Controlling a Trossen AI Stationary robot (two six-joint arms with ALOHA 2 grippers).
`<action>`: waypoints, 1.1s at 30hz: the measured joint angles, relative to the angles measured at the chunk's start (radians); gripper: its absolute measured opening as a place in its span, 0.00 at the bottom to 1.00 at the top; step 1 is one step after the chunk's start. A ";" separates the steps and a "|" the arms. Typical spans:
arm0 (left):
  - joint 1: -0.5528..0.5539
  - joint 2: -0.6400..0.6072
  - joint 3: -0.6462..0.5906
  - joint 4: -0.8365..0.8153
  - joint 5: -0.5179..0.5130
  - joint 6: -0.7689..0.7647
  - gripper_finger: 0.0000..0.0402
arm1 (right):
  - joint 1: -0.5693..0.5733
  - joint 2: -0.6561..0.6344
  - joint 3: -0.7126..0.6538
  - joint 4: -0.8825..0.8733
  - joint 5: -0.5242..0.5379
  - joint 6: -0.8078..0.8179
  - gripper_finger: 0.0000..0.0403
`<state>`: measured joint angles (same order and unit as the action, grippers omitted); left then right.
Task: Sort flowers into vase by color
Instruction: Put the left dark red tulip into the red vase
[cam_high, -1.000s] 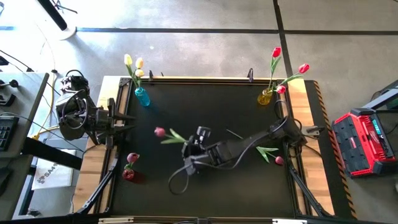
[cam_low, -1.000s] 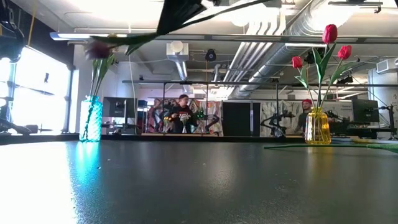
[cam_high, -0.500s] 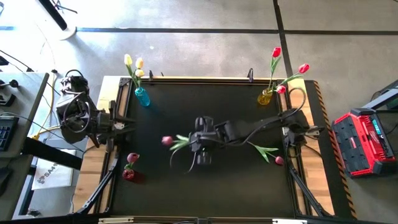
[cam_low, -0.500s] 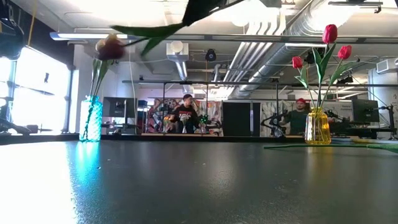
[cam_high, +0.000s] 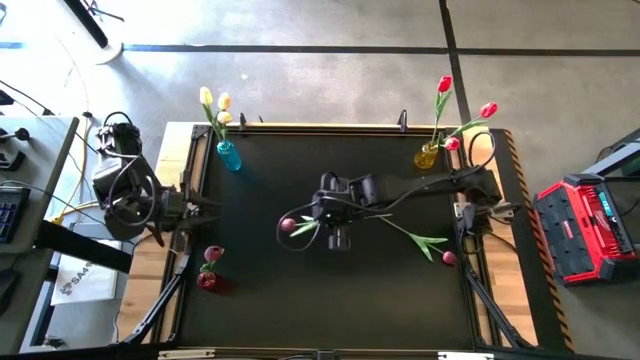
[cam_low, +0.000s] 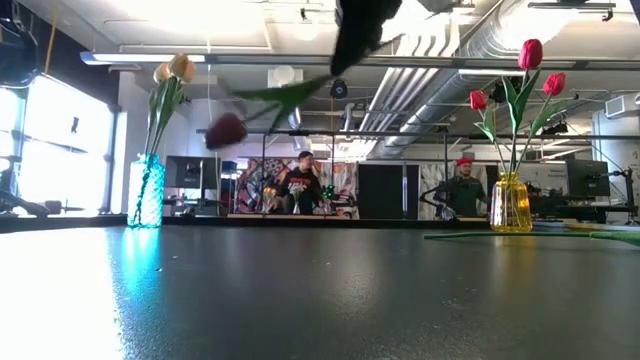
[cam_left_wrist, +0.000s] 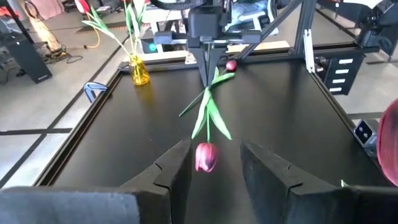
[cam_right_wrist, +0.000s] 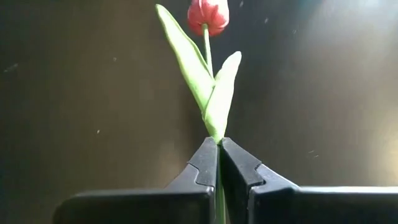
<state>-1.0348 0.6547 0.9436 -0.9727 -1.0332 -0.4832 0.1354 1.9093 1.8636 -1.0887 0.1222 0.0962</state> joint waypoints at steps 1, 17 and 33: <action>0.000 0.004 0.000 -0.004 0.000 -0.008 0.30 | -0.007 -0.015 -0.036 0.018 -0.015 0.000 0.00; 0.008 0.004 0.000 0.001 -0.043 0.022 0.29 | -0.049 -0.435 -0.915 0.994 -0.117 0.088 0.00; 0.259 -0.006 0.000 0.305 0.086 0.359 0.29 | -0.043 -0.291 -1.164 2.142 -0.096 0.013 0.00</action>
<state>-0.7761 0.6490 0.9436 -0.6672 -0.9472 -0.1241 0.0921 1.6178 0.6992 1.0533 0.0267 0.1095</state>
